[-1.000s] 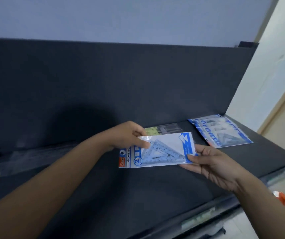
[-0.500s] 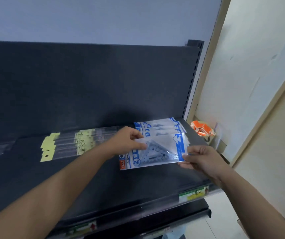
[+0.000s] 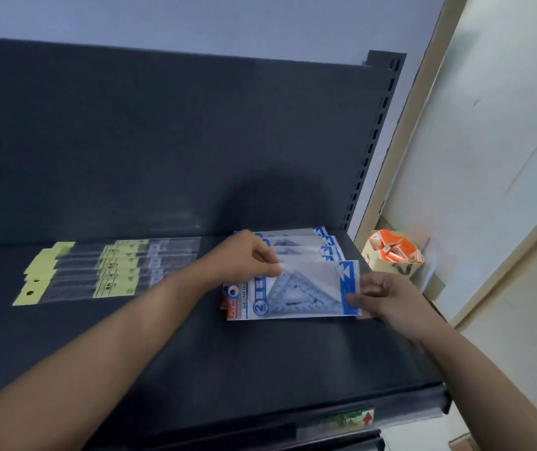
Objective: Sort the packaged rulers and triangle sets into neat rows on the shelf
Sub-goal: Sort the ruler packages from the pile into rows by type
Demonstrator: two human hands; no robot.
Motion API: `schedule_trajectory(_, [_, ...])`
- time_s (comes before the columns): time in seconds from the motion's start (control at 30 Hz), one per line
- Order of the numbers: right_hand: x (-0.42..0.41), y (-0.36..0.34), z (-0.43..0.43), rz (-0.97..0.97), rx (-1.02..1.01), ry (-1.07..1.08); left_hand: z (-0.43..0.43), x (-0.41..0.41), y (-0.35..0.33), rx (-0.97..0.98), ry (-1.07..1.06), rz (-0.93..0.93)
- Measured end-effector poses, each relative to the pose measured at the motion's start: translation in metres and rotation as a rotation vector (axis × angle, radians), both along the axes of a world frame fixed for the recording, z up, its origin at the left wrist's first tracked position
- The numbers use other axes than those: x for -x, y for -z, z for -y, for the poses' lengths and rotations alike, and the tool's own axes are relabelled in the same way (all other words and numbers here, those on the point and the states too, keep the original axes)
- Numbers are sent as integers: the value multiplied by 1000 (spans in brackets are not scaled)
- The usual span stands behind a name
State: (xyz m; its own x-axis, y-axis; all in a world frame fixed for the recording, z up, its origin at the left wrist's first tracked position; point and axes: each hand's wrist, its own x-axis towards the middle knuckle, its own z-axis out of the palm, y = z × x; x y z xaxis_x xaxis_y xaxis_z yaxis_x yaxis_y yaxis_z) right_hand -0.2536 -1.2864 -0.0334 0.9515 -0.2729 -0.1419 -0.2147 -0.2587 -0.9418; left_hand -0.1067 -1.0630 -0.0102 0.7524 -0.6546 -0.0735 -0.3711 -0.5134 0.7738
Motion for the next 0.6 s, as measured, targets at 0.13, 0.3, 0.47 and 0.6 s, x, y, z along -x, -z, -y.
schedule_trajectory(0.13, [-8,3,8,11,71,-75,2,7,3,19,-88,-68])
schedule_trajectory(0.3, [-13,4,10,32,297,-163,7,25,3,38,-220,-60])
schedule_trajectory(0.47, [-10,14,0,128,429,-175,8,34,7,60,-353,53])
schedule_trajectory(0.6, [-6,20,-5,232,566,-182,7,36,14,33,-383,144])
